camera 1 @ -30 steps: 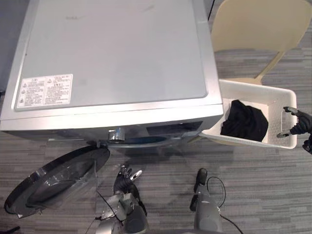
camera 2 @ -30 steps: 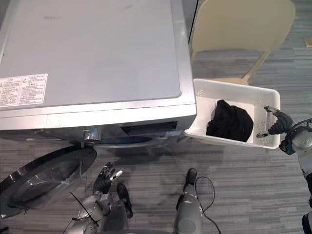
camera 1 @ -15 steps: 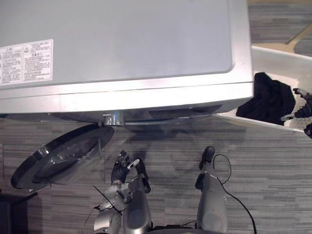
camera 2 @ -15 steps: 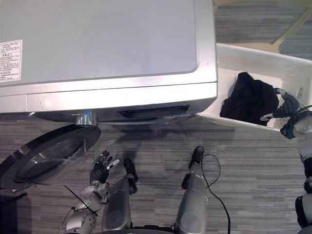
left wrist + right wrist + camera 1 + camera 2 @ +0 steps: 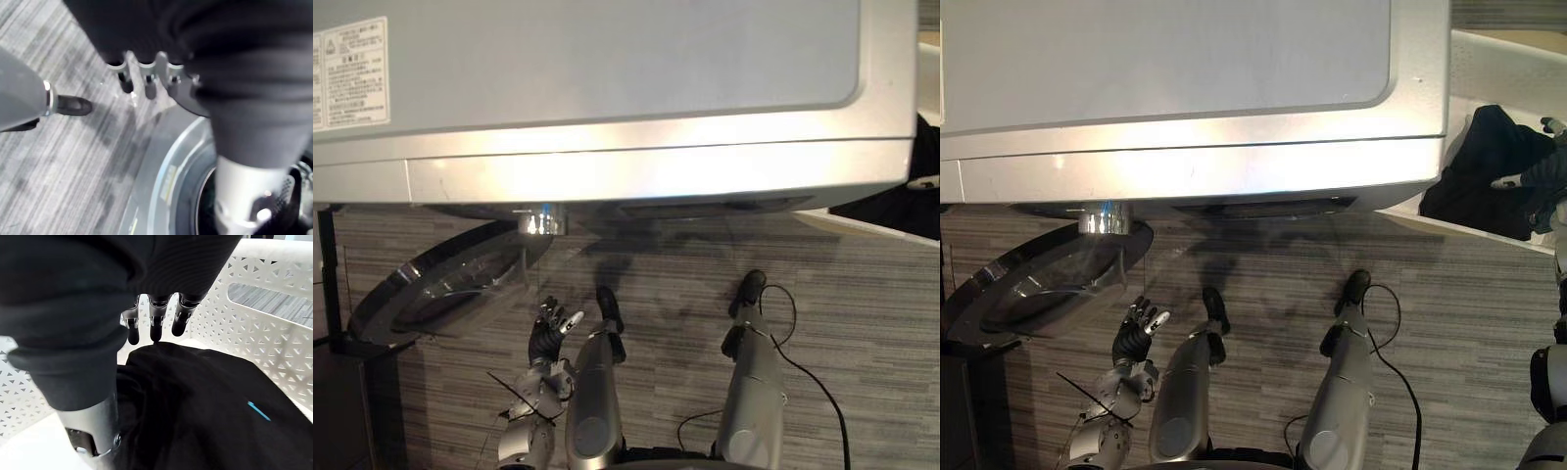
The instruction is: Pick up the laundry basket with both hands and put the clothes into the washing machine.
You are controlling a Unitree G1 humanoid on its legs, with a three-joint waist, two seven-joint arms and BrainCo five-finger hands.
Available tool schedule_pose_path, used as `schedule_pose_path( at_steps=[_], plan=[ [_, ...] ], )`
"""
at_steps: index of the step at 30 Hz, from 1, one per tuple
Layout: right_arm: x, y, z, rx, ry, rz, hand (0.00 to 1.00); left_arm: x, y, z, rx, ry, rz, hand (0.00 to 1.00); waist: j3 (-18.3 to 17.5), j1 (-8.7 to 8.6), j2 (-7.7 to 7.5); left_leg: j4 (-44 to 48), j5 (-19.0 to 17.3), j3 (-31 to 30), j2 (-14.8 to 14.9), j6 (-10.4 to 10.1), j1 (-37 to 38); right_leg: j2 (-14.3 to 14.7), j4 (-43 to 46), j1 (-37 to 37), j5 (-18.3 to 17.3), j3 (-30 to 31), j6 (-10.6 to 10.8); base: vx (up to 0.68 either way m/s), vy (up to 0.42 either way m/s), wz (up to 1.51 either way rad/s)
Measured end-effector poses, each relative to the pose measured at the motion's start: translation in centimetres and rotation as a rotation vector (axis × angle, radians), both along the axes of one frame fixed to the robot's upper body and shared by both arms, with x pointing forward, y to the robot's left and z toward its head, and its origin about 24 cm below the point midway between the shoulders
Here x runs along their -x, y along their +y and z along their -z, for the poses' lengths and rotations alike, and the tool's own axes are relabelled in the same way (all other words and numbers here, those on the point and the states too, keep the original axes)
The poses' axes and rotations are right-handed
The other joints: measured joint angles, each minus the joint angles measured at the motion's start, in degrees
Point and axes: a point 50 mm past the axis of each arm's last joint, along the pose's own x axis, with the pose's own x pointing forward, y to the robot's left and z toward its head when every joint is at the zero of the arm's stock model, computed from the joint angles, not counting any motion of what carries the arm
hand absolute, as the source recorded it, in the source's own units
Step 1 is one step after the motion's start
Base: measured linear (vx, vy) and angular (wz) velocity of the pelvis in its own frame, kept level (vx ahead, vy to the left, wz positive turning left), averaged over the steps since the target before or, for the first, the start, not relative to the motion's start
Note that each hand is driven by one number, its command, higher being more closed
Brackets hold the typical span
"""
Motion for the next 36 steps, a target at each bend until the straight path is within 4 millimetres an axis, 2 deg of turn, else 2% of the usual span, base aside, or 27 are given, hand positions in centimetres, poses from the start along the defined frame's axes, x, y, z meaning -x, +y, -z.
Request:
schedule_pose_path(
  at_steps=[6, 10, 18, 24, 28, 33, 34, 36],
  plan=[
    [0.5, 0.1, -2.1, 0.032, -0.076, -0.006, 0.0, -0.5, -0.2, -1.2, 0.008, -0.054, -0.012, 0.0, 0.3, 0.5, -0.32, -0.2, 0.9, 0.0, 0.0, -0.1, -2.8, -0.7, 2.8, -4.2, -1.3, -0.1, -0.6, 0.0, 0.0, 0.0],
    [1.1, 0.2, -1.4, 0.039, -0.078, -0.026, 0.0, -0.6, 0.0, -1.6, 0.015, -0.075, -0.021, 0.0, 0.5, 1.18, -0.54, -0.6, 1.4, 0.0, 0.2, -0.2, -3.7, -1.1, 5.1, -5.9, -2.6, -0.2, -0.9, 0.0, -0.01, 0.03],
    [1.9, 0.2, -1.1, 0.049, -0.085, -0.038, 0.0, -0.7, 0.8, -2.1, 0.025, -0.099, -0.066, 0.0, 1.1, 1.29, -1.67, -2.0, 2.7, 0.4, 0.4, -0.7, -6.2, -2.2, 10.8, -11.9, -4.6, -0.2, -2.1, 0.0, -0.013, 0.02],
    [2.6, -0.1, -1.3, 0.045, -0.118, -0.037, 0.0, -0.8, 1.1, -2.7, 0.024, -0.123, -0.077, 0.0, 1.2, 1.34, -1.8, -2.3, 3.3, 0.6, 0.4, -1.2, -7.5, -3.7, 15.8, -15.9, -7.4, 0.2, -2.9, 0.0, -0.036, 0.05],
    [3.0, -0.1, -1.7, 0.045, -0.142, -0.038, 0.0, -0.7, 2.1, -2.8, 0.018, -0.13, -0.122, 0.0, 1.2, 1.49, -2.12, -1.9, 3.5, 0.8, 0.8, -1.6, -9.3, -4.4, 19.2, -19.5, -8.8, 1.3, -3.6, -0.01, -0.031, -0.01],
    [3.3, -0.5, -1.9, 0.059, -0.144, -0.017, 0.0, -1.3, 2.5, -4.8, 0.017, -0.216, -0.153, 0.0, 1.2, 1.38, -2.23, 0.0, 3.7, 0.1, 0.9, -1.3, -13.3, -4.8, 22.0, -23.4, -10.8, 1.5, -4.5, -0.03, -0.034, 0.09],
    [3.3, -0.5, -2.0, 0.067, -0.146, -0.013, 1.0, -1.3, 2.5, -5.0, 0.017, -0.223, -0.153, 0.0, 1.2, 1.44, -2.23, 0.1, 3.8, 0.0, 0.9, -1.3, -13.9, -4.9, 22.4, -24.1, -11.0, 1.6, -4.5, -0.04, -0.036, 0.12],
    [3.2, -0.3, -3.0, 0.109, -0.177, 0.005, 1.0, -1.5, 2.5, -5.6, 0.019, -0.249, -0.156, 0.0, 1.2, 1.45, -2.22, 0.7, 4.2, -0.4, 0.8, -1.4, -16.0, -5.4, 23.7, -26.3, -11.4, 1.7, -5.0, -0.04, -0.029, 0.1]
  ],
)
